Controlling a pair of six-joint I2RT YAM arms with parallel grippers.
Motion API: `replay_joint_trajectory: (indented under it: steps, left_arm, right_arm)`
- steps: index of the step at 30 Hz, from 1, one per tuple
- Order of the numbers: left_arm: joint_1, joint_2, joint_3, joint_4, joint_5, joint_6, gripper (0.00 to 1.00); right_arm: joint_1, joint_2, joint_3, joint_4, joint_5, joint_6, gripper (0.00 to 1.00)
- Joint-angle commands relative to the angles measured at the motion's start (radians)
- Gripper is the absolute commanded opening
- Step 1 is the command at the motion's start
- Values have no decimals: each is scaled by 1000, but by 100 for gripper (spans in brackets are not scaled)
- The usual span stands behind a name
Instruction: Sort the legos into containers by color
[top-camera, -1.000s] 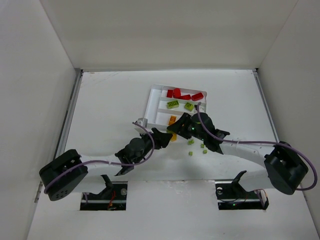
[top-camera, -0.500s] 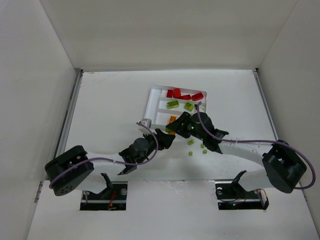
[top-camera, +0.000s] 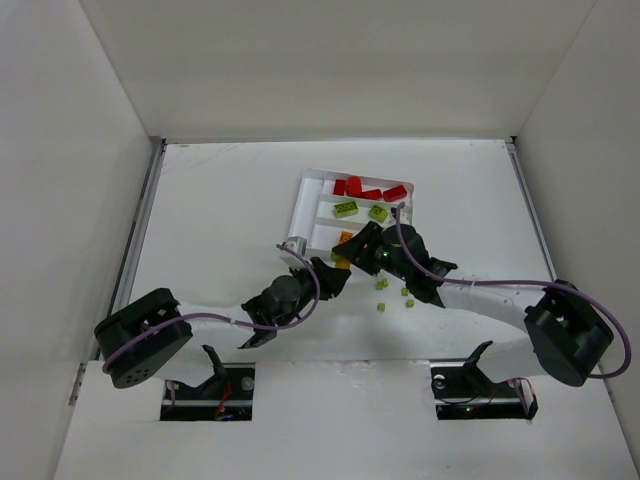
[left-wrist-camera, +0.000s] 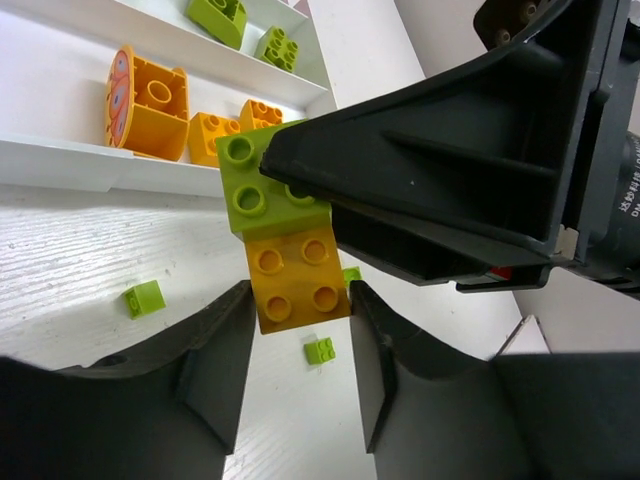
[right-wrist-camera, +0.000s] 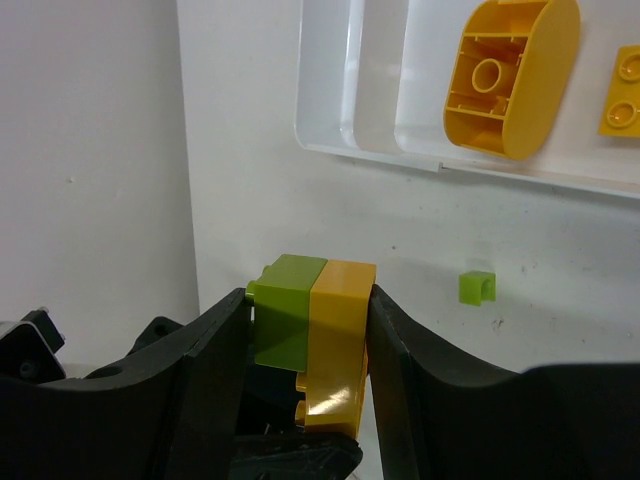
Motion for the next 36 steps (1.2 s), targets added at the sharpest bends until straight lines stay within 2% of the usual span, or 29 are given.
replay_joint_trajectory:
  steps: [1, 6, 8, 16, 20, 22, 23, 27, 32, 36]
  left_arm:
    - [-3, -3, 30, 59, -10, -1, 34]
    - [0, -29, 1, 59, -7, 5, 19]
    - [-1, -41, -22, 59, 1, 7, 16]
    - [23, -155, -128, 40, 81, -8, 14]
    - [55, -231, -163, 4, 159, -21, 15]
    - [75, -265, -170, -18, 237, -30, 15]
    - [104, -309, -173, -59, 374, -53, 15]
    - [118, -366, -177, -122, 478, -82, 15]
    - [123, -469, -176, -295, 484, -74, 15]
    - [135, -477, -150, -381, 484, -48, 15]
  right_arm:
    - [5, -5, 21, 76, 18, 13, 48]
    - [12, -11, -4, 76, 32, 13, 49]
    - [14, -22, -22, 82, 34, 12, 53]
    - [-3, -120, -99, 69, 14, -41, 77]
    - [-22, -201, -124, 35, -2, -112, 84]
    - [-22, -227, -118, 7, -26, -178, 84]
    - [-8, -255, -92, -29, -60, -297, 83]
    - [47, -286, -70, -80, -49, -396, 81]
    - [124, -342, -23, -198, 41, -527, 65]
    - [192, -344, 27, -272, 116, -620, 67]
